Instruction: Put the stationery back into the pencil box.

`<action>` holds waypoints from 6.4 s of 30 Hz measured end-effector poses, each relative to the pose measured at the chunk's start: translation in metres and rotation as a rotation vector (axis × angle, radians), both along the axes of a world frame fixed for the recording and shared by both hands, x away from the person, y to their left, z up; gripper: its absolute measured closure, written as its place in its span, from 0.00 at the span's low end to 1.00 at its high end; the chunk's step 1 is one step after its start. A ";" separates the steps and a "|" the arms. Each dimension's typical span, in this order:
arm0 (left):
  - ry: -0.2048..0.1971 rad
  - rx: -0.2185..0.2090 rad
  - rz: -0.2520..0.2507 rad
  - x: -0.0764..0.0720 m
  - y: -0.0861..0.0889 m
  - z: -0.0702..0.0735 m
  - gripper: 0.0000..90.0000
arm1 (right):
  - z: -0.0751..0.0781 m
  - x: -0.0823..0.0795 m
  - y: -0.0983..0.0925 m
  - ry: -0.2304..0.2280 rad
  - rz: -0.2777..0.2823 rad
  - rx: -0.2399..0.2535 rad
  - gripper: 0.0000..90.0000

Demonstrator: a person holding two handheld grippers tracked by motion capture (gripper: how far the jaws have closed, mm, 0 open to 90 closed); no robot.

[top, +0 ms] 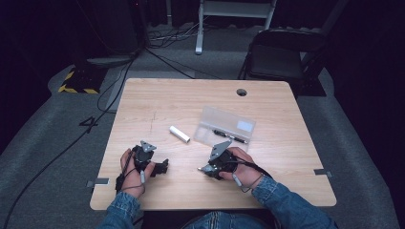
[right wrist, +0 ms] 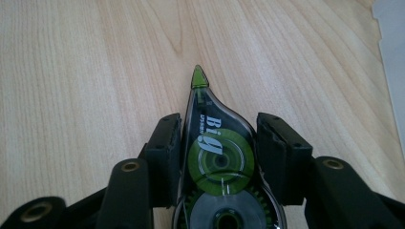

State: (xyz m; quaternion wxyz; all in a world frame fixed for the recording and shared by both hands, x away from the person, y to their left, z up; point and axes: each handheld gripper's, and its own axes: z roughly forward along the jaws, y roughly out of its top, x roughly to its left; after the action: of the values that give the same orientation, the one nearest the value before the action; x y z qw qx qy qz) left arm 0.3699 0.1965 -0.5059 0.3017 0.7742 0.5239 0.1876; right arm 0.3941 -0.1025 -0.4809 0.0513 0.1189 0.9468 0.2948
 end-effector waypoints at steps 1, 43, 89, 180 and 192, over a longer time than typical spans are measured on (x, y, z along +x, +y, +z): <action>0.000 0.000 0.000 0.000 0.000 0.000 0.00 | 0.000 0.000 0.000 -0.002 0.010 -0.005 0.59; 0.000 0.000 0.001 -0.001 0.000 0.000 0.00 | 0.044 0.022 -0.035 -0.046 -0.067 0.091 0.59; -0.001 -0.003 0.006 -0.004 0.001 0.000 0.00 | 0.023 0.077 -0.085 -0.087 -0.253 0.062 0.59; -0.001 -0.001 0.007 -0.004 0.001 0.000 0.00 | 0.015 0.079 -0.085 0.031 -0.239 0.113 0.50; 0.000 -0.002 0.007 -0.004 0.001 0.000 0.00 | 0.028 0.074 -0.094 -0.028 -0.275 0.069 0.84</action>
State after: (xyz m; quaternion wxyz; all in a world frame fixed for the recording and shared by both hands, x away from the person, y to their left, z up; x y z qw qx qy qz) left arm 0.3658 0.1974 -0.5060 0.3019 0.7720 0.5269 0.1879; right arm 0.4681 -0.1968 -0.4532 0.1002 0.2450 0.9101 0.3190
